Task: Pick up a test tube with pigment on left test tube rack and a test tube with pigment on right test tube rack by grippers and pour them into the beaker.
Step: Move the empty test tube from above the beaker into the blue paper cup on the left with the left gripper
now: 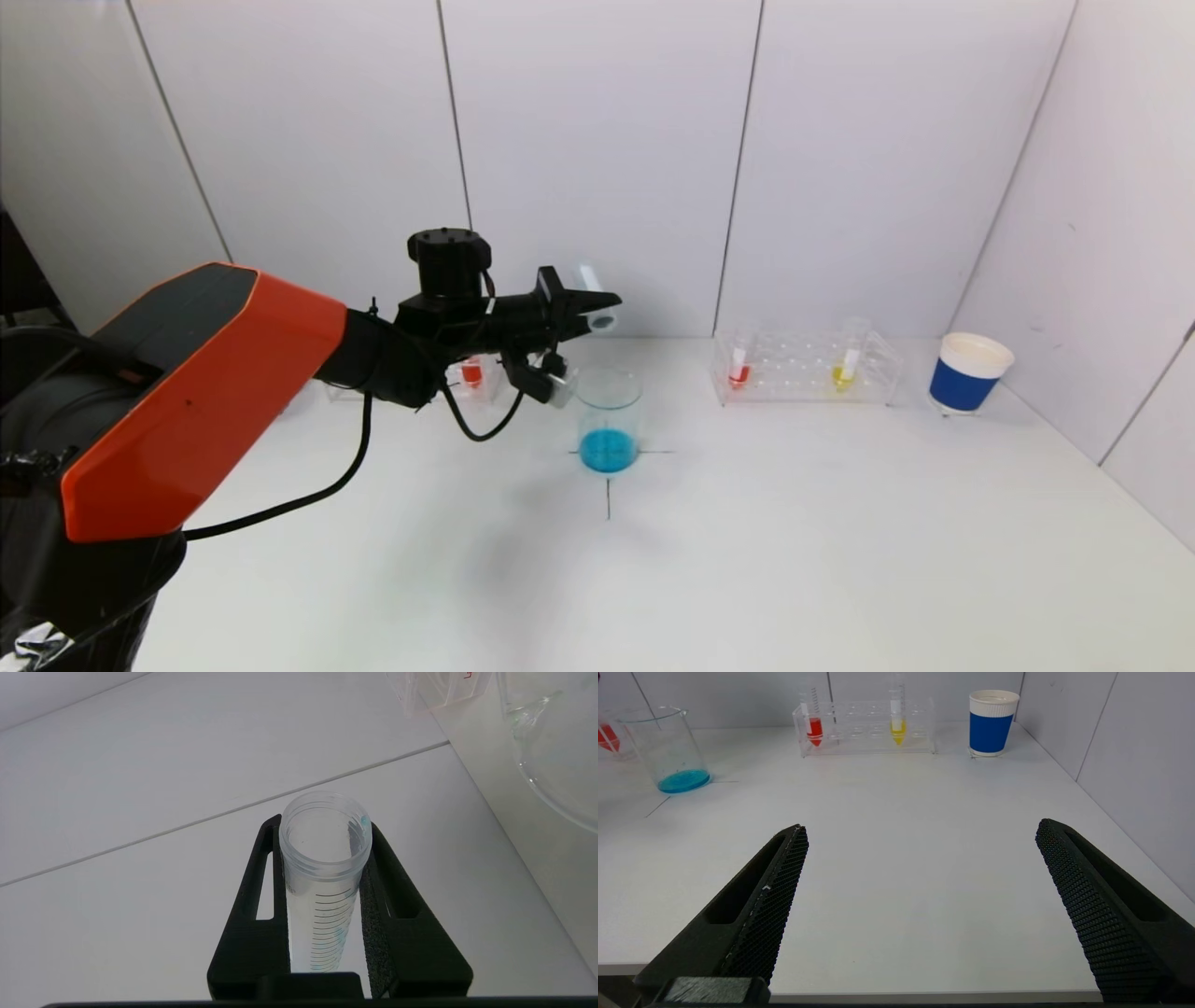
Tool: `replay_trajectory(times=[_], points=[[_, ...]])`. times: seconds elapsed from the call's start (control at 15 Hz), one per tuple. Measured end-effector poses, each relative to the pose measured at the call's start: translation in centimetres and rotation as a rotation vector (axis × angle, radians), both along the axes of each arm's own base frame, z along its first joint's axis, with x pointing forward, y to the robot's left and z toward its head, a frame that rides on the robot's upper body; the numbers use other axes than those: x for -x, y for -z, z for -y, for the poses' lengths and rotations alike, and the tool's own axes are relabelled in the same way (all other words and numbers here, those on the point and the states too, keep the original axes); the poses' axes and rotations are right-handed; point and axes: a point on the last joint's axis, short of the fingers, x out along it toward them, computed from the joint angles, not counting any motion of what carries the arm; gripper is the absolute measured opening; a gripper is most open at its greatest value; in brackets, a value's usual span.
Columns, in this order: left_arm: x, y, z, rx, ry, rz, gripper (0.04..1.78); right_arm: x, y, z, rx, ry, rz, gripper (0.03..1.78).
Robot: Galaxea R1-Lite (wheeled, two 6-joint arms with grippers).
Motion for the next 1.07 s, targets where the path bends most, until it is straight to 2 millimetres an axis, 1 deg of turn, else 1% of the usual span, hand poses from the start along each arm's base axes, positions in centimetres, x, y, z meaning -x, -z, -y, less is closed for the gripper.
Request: replay_trajectory(times=[0.47,0.6,0.87,1.07], points=[[-0.2,0.3,0.2,0.006,-0.013,-0.01,0.45,0.0,0.0,0.0,0.0,0.0,0.0,1.77],[-0.3,0.0,0.0,0.034,-0.043,-0.06,0.45,0.0,0.0,0.0,0.0,0.0,0.0,1.77],[-0.2,-2.3,-0.6,0.172,-0.19,-0.215,0.45,0.0,0.0,0.0,0.0,0.0,0.0,1.77],[-0.3,-5.4,-0.8,0.379,-0.316,-0.358,0.45,0.0,0.0,0.0,0.0,0.0,0.0,1.77]])
